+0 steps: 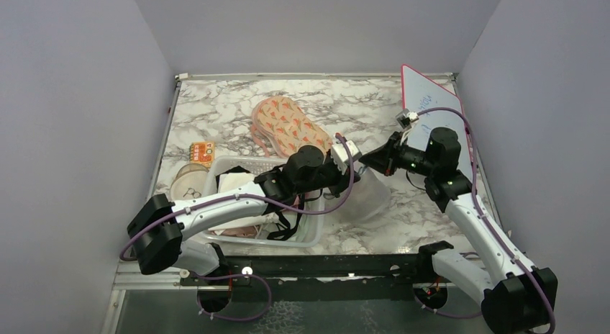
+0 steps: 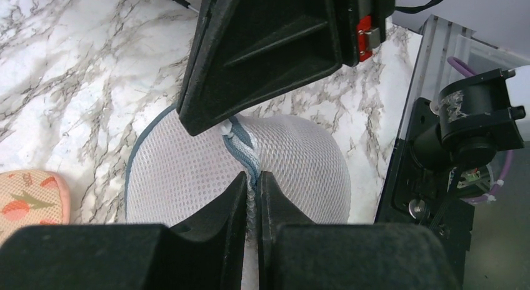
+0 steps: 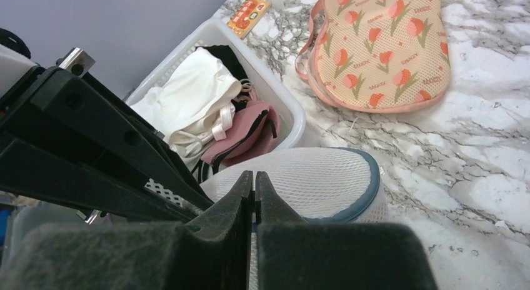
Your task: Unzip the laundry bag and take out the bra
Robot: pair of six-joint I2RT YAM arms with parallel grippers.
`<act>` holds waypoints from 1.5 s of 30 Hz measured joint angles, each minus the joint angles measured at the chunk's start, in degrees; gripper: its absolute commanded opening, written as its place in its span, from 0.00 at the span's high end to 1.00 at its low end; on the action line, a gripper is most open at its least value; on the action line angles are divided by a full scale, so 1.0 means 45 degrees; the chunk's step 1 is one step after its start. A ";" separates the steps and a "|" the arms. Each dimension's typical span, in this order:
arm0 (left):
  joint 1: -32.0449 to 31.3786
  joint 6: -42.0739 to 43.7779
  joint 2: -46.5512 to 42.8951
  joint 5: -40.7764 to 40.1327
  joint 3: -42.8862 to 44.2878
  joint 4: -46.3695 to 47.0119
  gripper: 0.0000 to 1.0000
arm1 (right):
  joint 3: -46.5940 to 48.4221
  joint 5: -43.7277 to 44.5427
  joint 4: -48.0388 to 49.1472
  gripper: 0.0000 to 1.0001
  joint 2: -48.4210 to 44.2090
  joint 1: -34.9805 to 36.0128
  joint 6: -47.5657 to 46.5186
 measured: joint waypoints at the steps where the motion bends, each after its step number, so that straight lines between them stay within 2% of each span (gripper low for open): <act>1: 0.0000 0.0053 -0.0049 0.0063 -0.0010 0.0024 1.00 | -0.0015 0.0199 0.0044 0.99 0.0000 0.0005 0.0204; 5: -0.0005 0.0291 -0.0461 0.0262 -0.0287 0.0291 1.00 | -0.0253 0.0559 0.0529 0.99 0.0000 -0.0160 0.0869; 12: -0.0049 0.0729 -0.0981 0.0398 -0.0554 0.0525 1.00 | -0.0835 0.0515 0.1617 0.99 0.0126 -0.1375 0.2108; 18: -0.0267 0.1093 -0.1297 0.0432 -0.0578 0.0665 1.00 | -0.1151 -0.0515 0.2613 0.99 0.0685 -0.2375 0.3065; 21: -0.0306 0.1088 -0.1316 0.0418 -0.0573 0.0661 0.95 | -0.0801 -0.0986 0.2229 0.99 0.0636 -0.2390 0.2579; 24: -0.0355 0.1069 -0.1311 0.0316 -0.0563 0.0602 0.82 | -0.0146 -0.1379 0.1399 0.99 0.0544 -0.2419 0.1749; 31: -0.0398 0.0869 -0.0845 -0.0010 -0.0228 -0.0024 0.43 | 0.0423 -0.2244 -0.0126 0.99 -0.0287 -0.2229 0.0335; 35: -0.0408 0.0733 -0.0607 0.0019 -0.0204 -0.0175 0.31 | 0.0427 -0.2433 -0.0748 0.99 -0.0617 -0.1977 0.0010; 37: -0.0408 0.0699 -0.0529 0.0073 -0.0180 -0.0238 0.32 | 0.0427 -0.2467 -0.0835 0.99 -0.0680 -0.1821 -0.0044; 43: -0.0408 0.0651 -0.0481 0.0160 -0.0141 -0.0282 0.49 | 0.0325 -0.2511 -0.0850 0.99 -0.0646 -0.1059 -0.0058; 45: -0.0408 0.0661 -0.0466 0.0155 -0.0112 -0.0321 0.49 | 0.0296 -0.2511 -0.0889 0.99 -0.0641 -0.0884 -0.0058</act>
